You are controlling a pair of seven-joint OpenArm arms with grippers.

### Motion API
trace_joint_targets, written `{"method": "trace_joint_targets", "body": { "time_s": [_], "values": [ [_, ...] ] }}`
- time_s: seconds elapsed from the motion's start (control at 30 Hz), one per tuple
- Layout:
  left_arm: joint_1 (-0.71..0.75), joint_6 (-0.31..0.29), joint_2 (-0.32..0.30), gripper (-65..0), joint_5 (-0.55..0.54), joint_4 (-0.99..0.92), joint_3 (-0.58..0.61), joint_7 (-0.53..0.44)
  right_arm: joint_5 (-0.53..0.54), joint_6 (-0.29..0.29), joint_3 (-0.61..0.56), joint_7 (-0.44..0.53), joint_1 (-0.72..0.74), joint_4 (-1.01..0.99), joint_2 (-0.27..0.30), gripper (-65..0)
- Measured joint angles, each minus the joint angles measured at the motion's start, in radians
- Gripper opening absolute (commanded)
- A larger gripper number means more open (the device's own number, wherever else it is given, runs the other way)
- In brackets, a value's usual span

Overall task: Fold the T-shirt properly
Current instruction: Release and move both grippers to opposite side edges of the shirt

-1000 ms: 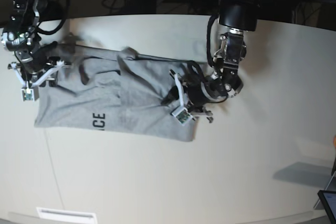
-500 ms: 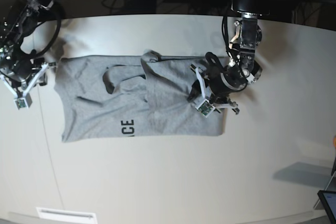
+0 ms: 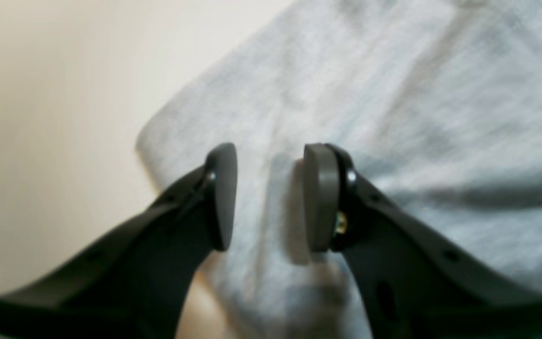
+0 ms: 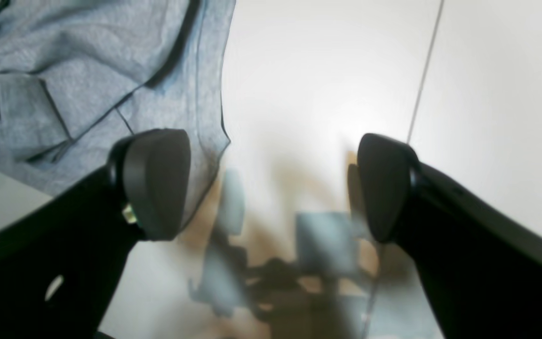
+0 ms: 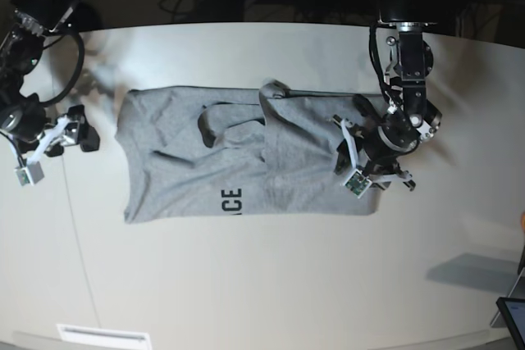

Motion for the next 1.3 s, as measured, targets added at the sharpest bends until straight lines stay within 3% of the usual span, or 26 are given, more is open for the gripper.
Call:
{"method": "trace_joint_targets", "body": {
  "time_s": [0.2,0.47,0.67,0.83,0.93,1.0,1.3],
  "values": [
    [0.003,0.000,-0.007,-41.7,-0.002,0.000,-0.018,-0.001,0.053,0.001,0.000,-0.010,0.033,-0.149,-0.014,-10.9],
    [0.040,0.000,-0.085,-41.7,0.004,0.000,-0.157,-0.001,0.247,0.000,0.000,-0.005,0.047,-0.315,-0.008,-10.9],
    [0.078,0.002,-0.161,-41.7,0.002,-0.019,-0.255,-0.001,0.270,0.000,-0.021,0.007,0.072,-0.365,-0.006,-10.7],
    [0.084,-0.002,-0.165,-41.7,-0.004,-0.108,-0.248,-0.005,0.272,0.000,-0.109,0.041,0.092,-0.368,-0.013,-10.7],
    [0.085,-0.001,-0.161,-41.7,-0.003,-0.127,-0.249,-0.007,0.276,-0.077,-0.144,0.065,0.090,-0.369,-0.023,-10.7],
    [0.076,0.002,-0.161,-41.7,-0.014,-0.141,-0.228,-0.013,0.280,-0.088,-0.145,0.068,0.089,-0.370,-0.032,-10.7],
    [0.047,0.024,-0.140,-41.7,-0.017,-0.151,-0.124,-0.041,0.278,-0.088,-0.163,0.086,0.090,-0.370,-0.043,-10.7]
  ]
}}
